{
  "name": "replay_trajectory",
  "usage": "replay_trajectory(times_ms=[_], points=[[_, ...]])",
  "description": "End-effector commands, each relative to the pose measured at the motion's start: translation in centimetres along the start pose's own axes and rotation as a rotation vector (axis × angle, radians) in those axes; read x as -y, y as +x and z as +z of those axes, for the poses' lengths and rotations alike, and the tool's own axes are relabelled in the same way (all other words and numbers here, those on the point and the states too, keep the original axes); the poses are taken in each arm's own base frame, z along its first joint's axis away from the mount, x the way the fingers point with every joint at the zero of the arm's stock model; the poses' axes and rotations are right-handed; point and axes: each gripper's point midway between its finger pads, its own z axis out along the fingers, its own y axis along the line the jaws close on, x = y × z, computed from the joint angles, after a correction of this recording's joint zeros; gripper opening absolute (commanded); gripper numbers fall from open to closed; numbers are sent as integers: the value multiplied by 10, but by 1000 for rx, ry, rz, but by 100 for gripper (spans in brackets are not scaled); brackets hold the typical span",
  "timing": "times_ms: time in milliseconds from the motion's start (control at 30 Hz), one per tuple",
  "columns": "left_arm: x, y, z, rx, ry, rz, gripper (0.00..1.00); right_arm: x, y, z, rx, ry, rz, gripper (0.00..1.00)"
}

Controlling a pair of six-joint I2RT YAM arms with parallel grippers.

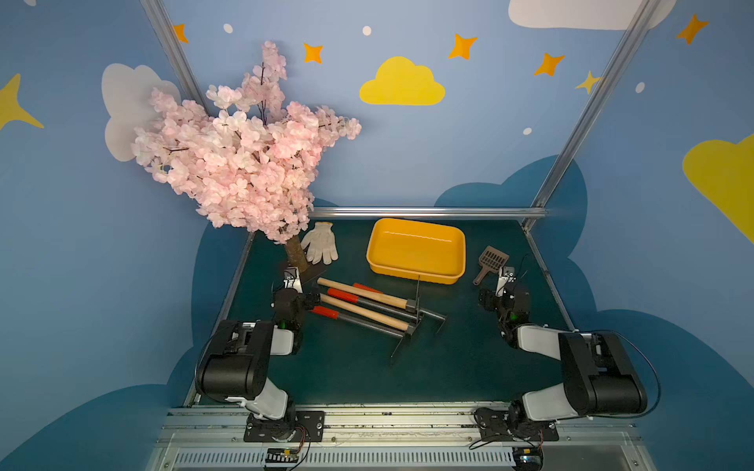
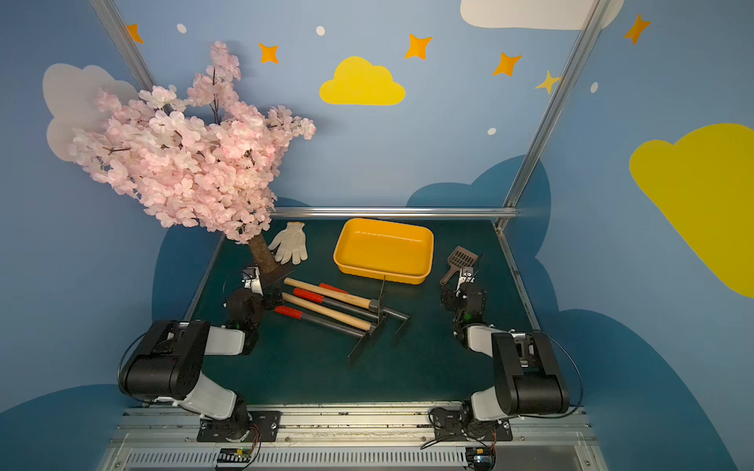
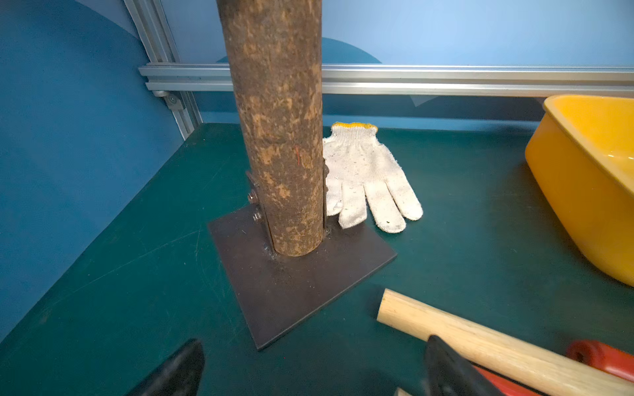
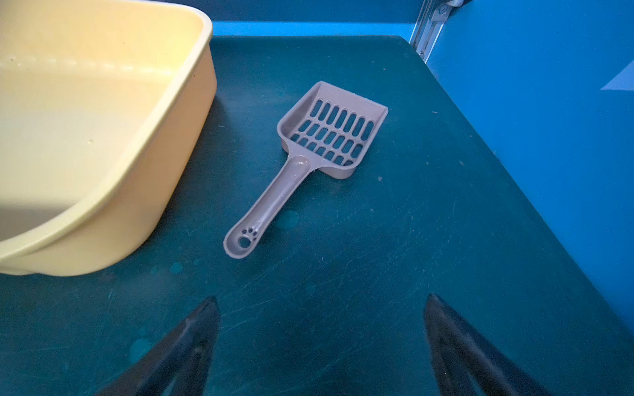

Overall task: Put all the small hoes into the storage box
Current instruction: Pick up the hoe from the center of the board.

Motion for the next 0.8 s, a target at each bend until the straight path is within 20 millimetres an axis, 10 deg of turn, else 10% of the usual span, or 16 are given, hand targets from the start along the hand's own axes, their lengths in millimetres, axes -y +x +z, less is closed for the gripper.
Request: replay_trajectory(times_ms=[0,767], points=[[-2,0,1,4,-9,-2,100,0,-7,3,11,4,6,92],[-3,1,1,-1,-10,-6,100,0,-7,4,8,-13,13,98]])
